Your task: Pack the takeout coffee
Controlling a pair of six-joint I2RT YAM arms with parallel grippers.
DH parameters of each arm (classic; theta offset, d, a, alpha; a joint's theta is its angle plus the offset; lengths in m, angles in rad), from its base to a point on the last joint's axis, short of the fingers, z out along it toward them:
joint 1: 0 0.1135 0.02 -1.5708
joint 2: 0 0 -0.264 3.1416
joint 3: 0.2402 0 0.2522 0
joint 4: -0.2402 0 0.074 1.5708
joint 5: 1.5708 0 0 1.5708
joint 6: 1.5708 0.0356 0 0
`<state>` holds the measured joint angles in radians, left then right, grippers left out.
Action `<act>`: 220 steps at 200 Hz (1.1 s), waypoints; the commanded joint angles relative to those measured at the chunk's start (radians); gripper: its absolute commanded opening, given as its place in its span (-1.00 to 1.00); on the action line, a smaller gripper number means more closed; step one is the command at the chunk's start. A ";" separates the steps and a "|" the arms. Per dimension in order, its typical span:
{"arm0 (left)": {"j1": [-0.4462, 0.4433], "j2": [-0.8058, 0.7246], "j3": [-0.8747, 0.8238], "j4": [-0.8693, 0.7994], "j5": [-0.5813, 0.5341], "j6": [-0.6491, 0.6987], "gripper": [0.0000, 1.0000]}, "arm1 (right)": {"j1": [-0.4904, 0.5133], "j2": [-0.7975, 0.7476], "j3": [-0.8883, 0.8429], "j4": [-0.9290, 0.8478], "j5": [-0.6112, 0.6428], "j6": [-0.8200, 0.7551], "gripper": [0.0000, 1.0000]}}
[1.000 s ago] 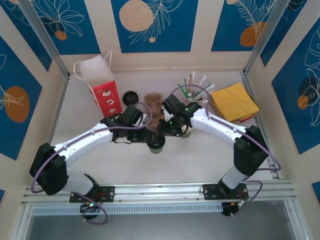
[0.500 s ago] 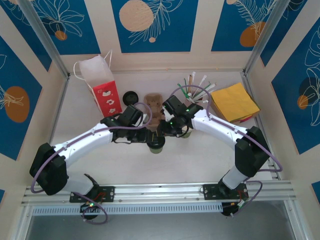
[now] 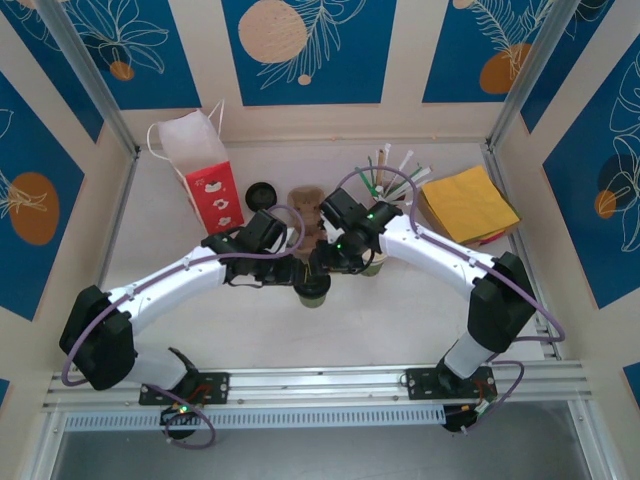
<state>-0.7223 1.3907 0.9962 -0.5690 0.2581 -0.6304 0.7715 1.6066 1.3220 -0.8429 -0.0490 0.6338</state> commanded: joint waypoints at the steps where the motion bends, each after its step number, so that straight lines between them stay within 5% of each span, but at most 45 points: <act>1: -0.017 0.037 -0.008 -0.103 -0.039 0.000 -0.37 | 0.011 -0.031 -0.025 -0.040 -0.005 0.012 -0.20; 220: 0.049 0.048 0.143 -0.130 -0.033 0.038 -0.41 | 0.037 -0.010 -0.087 -0.034 0.044 0.010 -0.36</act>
<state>-0.6876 1.4120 1.1118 -0.6724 0.2417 -0.6254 0.7933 1.5860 1.2617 -0.8341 -0.0223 0.6407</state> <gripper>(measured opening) 0.308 0.322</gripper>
